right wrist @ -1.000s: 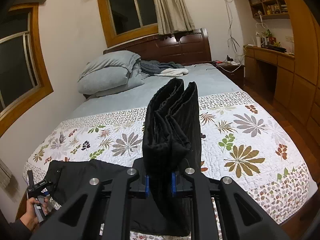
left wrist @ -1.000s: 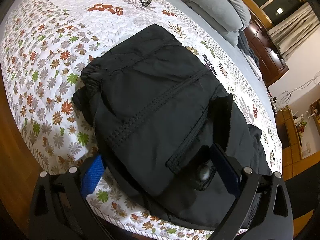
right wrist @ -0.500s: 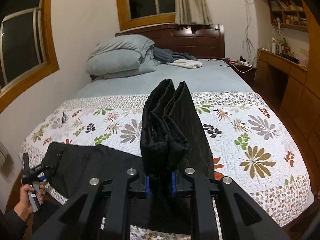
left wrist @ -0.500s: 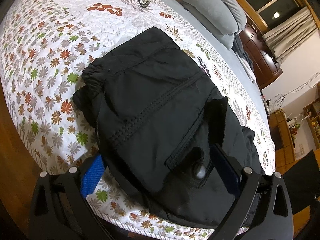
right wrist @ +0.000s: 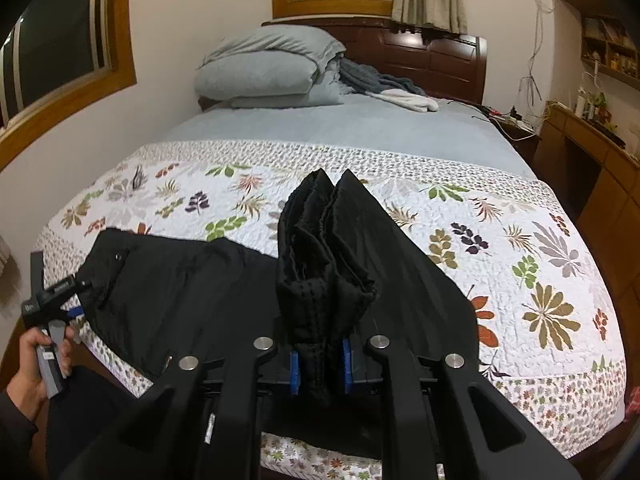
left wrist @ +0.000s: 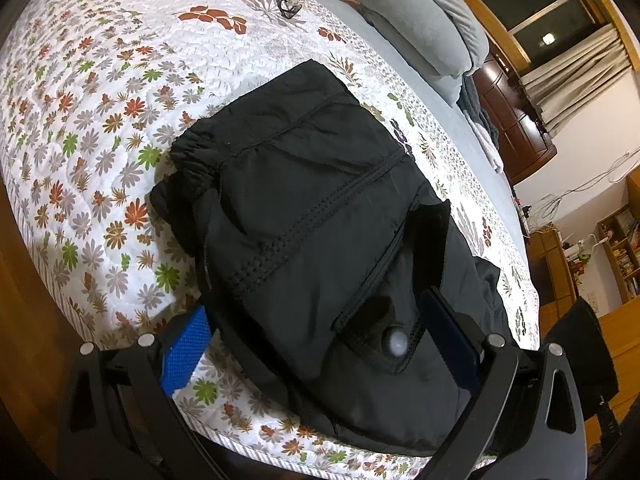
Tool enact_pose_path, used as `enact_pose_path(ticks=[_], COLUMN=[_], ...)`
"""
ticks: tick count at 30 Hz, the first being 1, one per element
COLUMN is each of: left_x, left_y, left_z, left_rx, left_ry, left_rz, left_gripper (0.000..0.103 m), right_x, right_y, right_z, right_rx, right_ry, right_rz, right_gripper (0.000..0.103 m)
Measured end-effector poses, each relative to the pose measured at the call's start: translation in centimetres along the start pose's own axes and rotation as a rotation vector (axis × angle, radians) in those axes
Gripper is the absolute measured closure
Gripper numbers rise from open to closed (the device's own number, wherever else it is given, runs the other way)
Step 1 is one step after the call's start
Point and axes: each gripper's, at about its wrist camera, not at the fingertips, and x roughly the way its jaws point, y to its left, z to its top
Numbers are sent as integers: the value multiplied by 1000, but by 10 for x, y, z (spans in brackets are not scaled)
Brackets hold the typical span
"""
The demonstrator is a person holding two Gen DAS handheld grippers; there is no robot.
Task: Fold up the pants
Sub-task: 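Lower the held leg end onto the folded pants with the right gripper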
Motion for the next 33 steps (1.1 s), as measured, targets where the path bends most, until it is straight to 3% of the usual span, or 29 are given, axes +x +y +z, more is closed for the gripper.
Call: enact_pose_path(ticks=[33], left_x=[3], left_y=[-4], left_z=[0], left_rx=[3], left_ry=[0], left_rz=[7], left_gripper=[5], right_x=[67], right_y=[67], right_z=[-45], right_rx=[-193], right_ry=[110], right_rz=[-7], right_gripper=[88])
